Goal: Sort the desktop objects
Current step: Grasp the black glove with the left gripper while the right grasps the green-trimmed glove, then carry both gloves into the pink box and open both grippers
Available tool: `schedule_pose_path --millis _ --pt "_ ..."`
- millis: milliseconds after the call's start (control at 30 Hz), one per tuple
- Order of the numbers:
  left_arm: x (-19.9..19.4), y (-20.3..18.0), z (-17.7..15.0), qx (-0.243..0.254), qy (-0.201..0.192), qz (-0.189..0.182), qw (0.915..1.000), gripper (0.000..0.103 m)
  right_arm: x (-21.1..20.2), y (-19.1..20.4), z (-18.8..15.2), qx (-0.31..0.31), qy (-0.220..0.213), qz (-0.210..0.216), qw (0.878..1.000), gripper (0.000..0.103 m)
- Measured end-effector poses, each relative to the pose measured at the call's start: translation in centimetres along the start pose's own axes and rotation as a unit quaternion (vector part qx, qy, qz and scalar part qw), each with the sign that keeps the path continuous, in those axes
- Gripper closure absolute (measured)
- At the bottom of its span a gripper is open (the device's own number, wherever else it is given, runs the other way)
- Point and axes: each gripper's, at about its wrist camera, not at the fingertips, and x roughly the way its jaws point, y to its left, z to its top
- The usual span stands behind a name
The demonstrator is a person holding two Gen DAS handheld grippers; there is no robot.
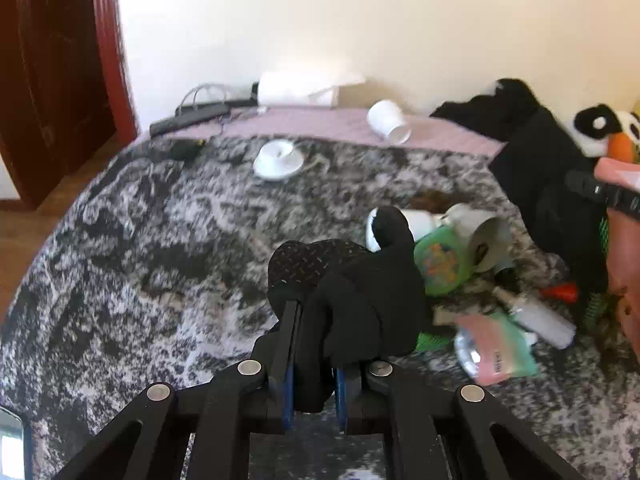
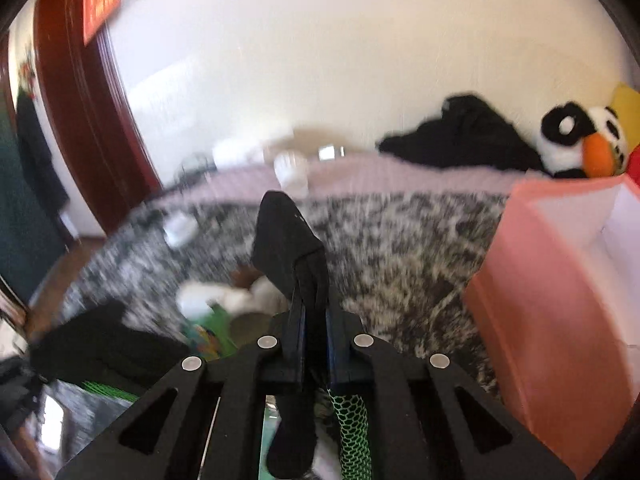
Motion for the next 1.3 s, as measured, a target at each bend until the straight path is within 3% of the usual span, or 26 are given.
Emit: schedule_pose_path --millis 133,300,767,1000,1300 --pt "-1.6 -1.5 0.4 0.010 -0.015 -0.011 0.9998 0.094 -3.9 1.6 1.3 -0.012 -0.037 0.008 0.999 0.095" --pt "-3.1 -4.2 0.5 0.038 -0.029 -0.016 0.9987 0.094 -6.8 2.2 1.8 -0.022 -0.052 0.004 0.998 0.095" --pt "-7.5 -13.0 1.7 0.093 -0.080 -0.053 0.9910 0.094 -14.7 -2.3 3.0 0.011 -0.100 -0.023 0.995 0.095" --pt "-9.1 -19.8 3.6 0.118 -0.104 -0.117 0.9807 0.094 -19.6 -5.9 3.1 0.055 -0.132 -0.054 0.988 0.095" --pt "-10.9 -29.8 5.6 0.169 -0.144 -0.166 0.9608 0.094 -25.5 -11.9 2.3 0.077 -0.178 -0.140 0.971 0.095"
